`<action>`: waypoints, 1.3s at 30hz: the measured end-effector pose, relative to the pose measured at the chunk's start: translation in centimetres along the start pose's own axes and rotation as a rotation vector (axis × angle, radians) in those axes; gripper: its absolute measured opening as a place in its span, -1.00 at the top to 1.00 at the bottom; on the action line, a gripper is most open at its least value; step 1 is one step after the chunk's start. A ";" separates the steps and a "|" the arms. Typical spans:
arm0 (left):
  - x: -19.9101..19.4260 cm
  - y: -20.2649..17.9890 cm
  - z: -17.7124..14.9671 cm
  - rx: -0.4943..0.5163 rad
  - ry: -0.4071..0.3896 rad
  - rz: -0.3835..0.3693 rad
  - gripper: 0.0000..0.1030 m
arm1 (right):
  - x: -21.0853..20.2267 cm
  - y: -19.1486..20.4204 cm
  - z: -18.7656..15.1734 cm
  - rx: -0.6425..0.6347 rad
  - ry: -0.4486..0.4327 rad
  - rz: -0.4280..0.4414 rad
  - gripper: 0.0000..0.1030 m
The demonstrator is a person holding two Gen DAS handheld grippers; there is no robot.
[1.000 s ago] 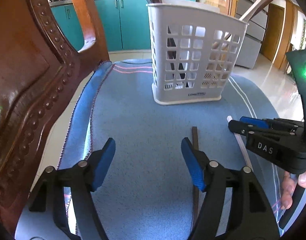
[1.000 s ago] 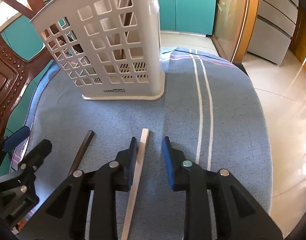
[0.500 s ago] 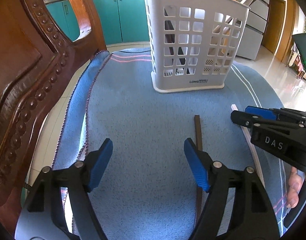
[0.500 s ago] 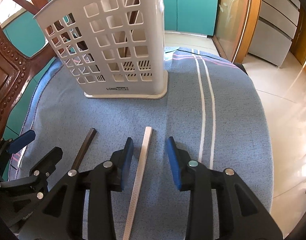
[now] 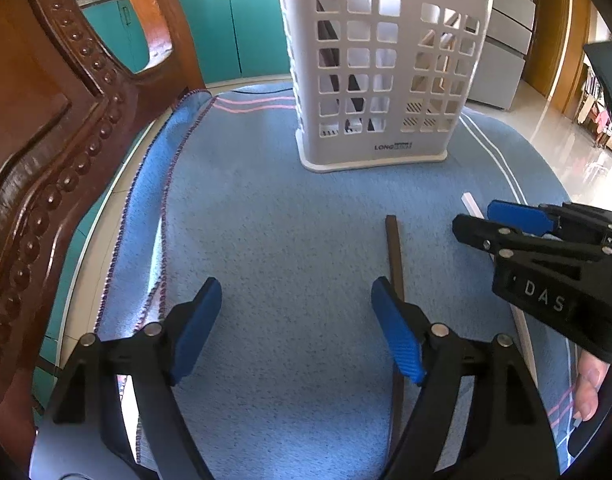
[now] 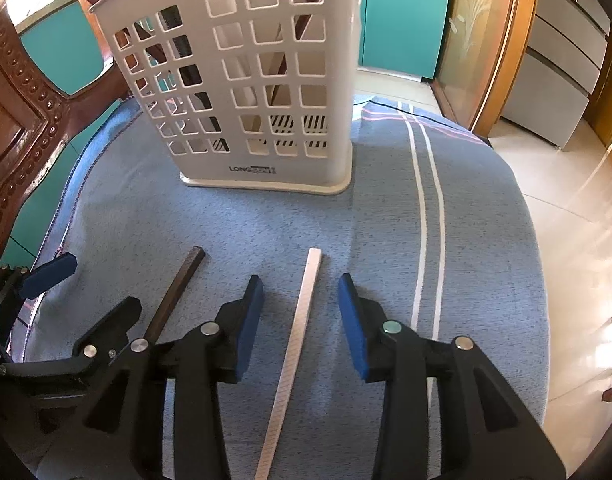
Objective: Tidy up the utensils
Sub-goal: 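Bring both tools back down over the last chopsticks, then align the left tool over the dark brown chopstick while the right tool aligns over the white one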
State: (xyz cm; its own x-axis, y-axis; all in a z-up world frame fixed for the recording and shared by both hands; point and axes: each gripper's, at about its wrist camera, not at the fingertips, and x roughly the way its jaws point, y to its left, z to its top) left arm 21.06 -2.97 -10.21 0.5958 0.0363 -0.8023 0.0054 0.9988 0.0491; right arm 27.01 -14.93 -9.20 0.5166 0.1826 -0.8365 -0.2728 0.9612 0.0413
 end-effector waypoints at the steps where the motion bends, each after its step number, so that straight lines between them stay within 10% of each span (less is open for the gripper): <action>1: 0.2 0.0 0.1 0.007 0.004 -0.003 -0.51 | -0.2 0.0 0.0 0.003 -0.007 0.013 0.24; 6: 0.5 -0.5 0.0 0.029 0.011 0.004 -0.53 | -0.2 1.2 -0.3 -0.040 0.006 -0.010 0.30; 8: 0.5 -0.4 0.0 0.025 0.009 0.000 -0.53 | -0.4 1.3 -0.3 -0.050 0.004 -0.015 0.81; 11: 0.3 -0.2 0.1 0.004 -0.004 -0.038 -0.53 | -0.7 1.1 -0.3 -0.029 0.002 0.006 0.85; 27: 1.2 -2.1 -0.1 0.007 0.020 -0.084 -0.53 | -0.9 -1.4 0.4 0.041 0.002 -0.001 0.86; 34: 1.4 -0.7 0.2 -0.025 0.004 -0.064 0.08 | -1.0 -1.4 0.6 0.051 -0.001 -0.003 0.80; 39: 1.8 0.1 0.4 -0.058 0.002 -0.066 0.04 | -1.0 -1.3 0.7 0.053 -0.005 -0.002 0.61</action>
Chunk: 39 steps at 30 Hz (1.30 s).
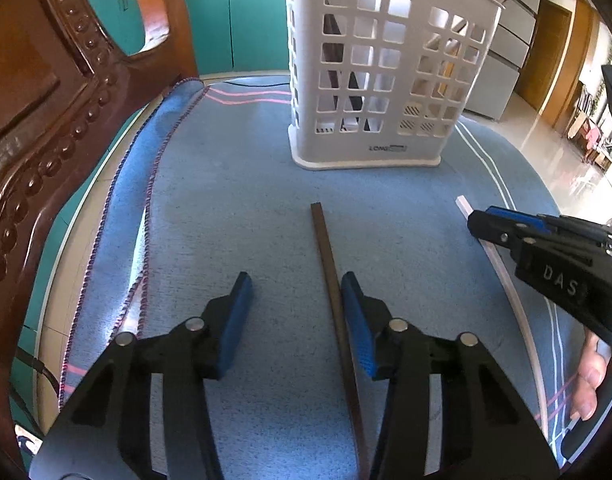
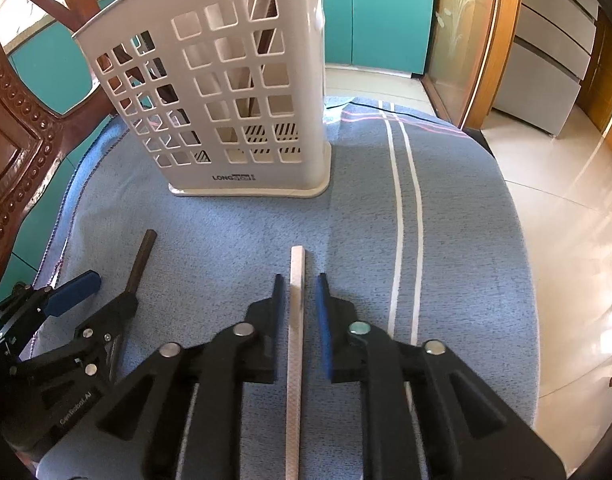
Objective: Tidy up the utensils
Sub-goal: 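Align the left tool over the dark brown chopstick while the right tool aligns over the white one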
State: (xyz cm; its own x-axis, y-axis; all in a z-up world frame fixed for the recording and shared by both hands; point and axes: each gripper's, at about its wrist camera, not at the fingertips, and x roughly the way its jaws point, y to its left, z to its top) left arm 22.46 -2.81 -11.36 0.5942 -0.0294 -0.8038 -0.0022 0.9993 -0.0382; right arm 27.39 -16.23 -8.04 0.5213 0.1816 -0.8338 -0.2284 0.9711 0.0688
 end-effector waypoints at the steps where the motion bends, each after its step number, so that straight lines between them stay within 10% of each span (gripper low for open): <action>1: 0.2 -0.1 0.0 0.001 -0.002 0.000 -0.04 | -0.1 0.0 0.0 0.000 -0.002 0.002 0.54; 12: 1.2 -0.9 1.0 0.008 -0.008 0.019 -0.24 | 0.5 0.1 -0.1 0.000 0.008 -0.018 0.34; 26: 1.2 -0.9 1.1 0.039 -0.017 -0.018 0.13 | 0.5 0.4 -0.6 -0.006 0.009 -0.018 0.17; 39: 1.1 -0.9 0.8 0.033 -0.010 0.026 -0.25 | 0.5 0.8 -1.0 -0.017 0.013 -0.022 0.07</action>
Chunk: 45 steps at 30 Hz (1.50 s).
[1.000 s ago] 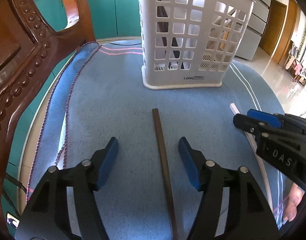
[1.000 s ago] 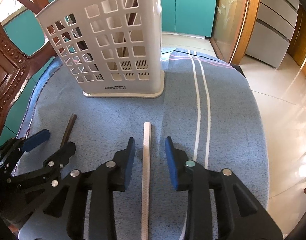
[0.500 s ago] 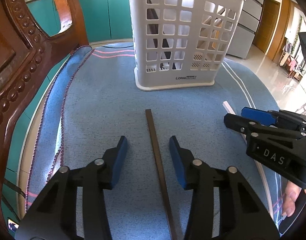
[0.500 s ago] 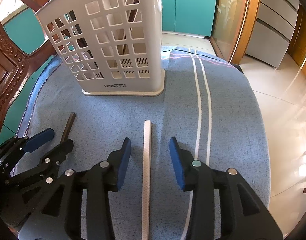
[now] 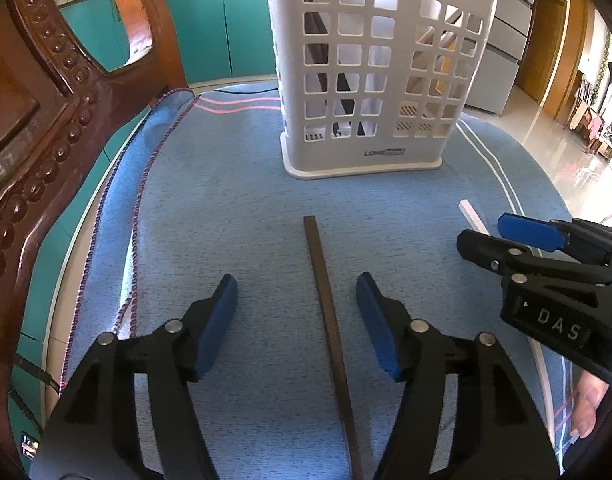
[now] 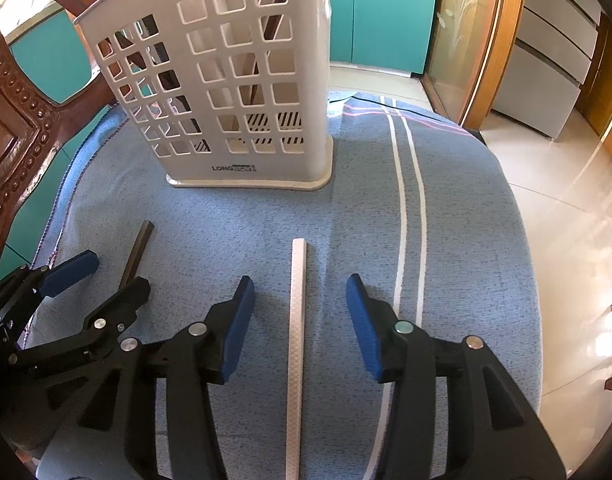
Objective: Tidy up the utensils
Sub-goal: 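Align the left tool over the dark brown chopstick while the right tool aligns over the white one, then grasp the dark brown chopstick with the left tool while the right tool grasps the white one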
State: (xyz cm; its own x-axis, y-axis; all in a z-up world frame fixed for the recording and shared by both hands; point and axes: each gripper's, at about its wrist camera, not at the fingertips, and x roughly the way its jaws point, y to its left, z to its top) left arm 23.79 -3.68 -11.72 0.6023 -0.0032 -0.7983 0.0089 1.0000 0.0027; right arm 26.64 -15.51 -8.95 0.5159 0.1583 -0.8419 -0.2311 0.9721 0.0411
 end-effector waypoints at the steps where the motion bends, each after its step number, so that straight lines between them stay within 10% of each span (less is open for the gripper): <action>1: 0.0 0.1 0.0 -0.001 0.001 0.000 -0.27 | 0.0 0.1 0.1 -0.003 0.001 -0.002 0.07; 25: 0.1 0.1 0.1 0.028 0.005 0.034 -0.37 | -0.4 2.7 -1.9 -0.083 -0.015 -0.028 0.00; 28: 0.2 0.0 0.1 0.036 0.005 0.035 -0.37 | -0.5 3.1 -2.0 -0.094 -0.023 -0.020 0.22; 34: 0.1 0.1 0.2 0.026 0.016 -0.022 0.03 | -0.4 3.6 -2.0 -0.104 -0.020 0.010 0.86; 45: 0.0 0.0 0.1 0.026 0.004 -0.001 0.79 | -1.0 2.0 -1.7 -0.071 -0.023 0.043 0.88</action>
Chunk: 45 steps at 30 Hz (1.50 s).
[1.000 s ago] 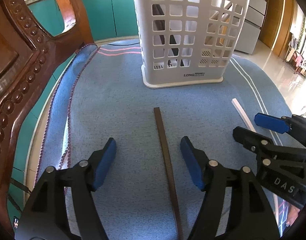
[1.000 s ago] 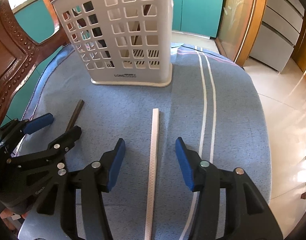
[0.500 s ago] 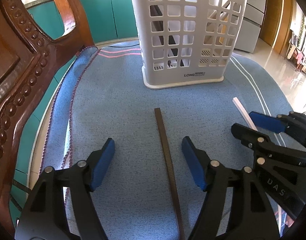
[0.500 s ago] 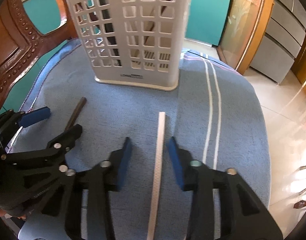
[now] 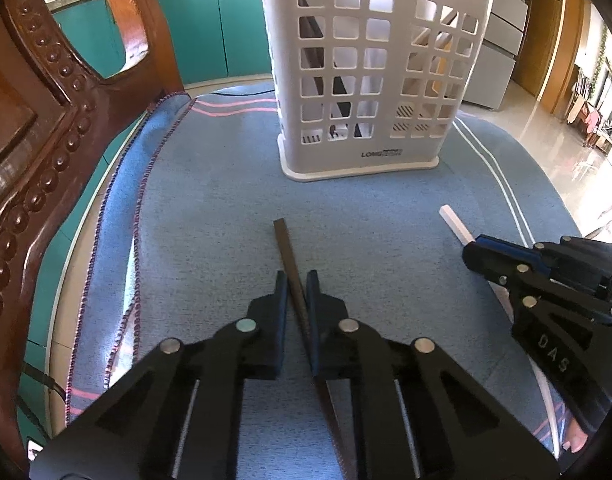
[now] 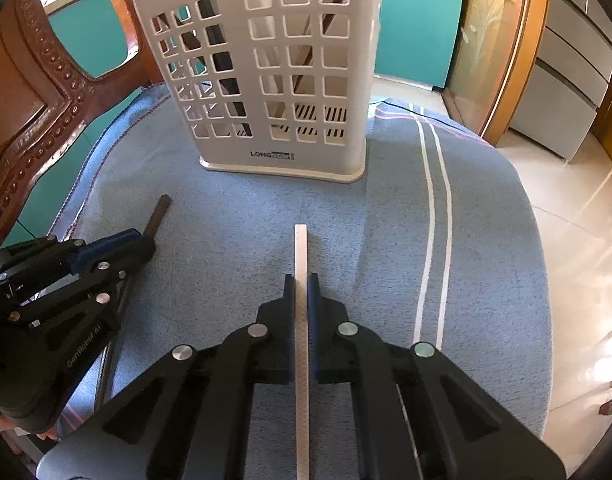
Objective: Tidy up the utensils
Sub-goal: 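Grasp the dark brown chopstick with the left tool while the right tool grasps the white one, then lift both chopsticks upright and lower them into the white caddy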
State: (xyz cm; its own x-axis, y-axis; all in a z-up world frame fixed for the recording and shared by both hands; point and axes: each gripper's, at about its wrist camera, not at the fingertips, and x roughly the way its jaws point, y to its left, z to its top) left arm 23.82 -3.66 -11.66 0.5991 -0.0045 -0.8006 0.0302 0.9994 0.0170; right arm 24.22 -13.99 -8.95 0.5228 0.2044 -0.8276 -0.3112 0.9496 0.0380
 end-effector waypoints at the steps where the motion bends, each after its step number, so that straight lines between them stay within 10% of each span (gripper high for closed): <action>1: 0.0 0.0 0.0 0.003 0.000 0.008 0.79 | 0.0 -0.1 0.0 0.004 0.000 -0.003 0.88; 22: 0.0 0.7 -0.3 0.006 -0.003 0.082 0.35 | 0.5 1.4 -0.1 -0.036 -0.014 -0.041 0.84; 30: -0.4 0.7 -0.2 -0.027 -0.011 0.035 0.82 | 0.2 0.8 0.1 0.014 -0.024 0.015 0.88; 45: -13.2 3.6 0.7 -0.121 -0.339 -0.134 0.87 | -11.0 -1.3 2.5 0.073 -0.283 0.263 0.88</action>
State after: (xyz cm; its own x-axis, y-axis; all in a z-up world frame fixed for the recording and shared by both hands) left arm 16.54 -0.05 -0.59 0.8276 -0.1258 -0.5470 0.0433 0.9859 -0.1614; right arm 20.86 -16.92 1.44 0.6346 0.4906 -0.5972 -0.4115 0.8685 0.2762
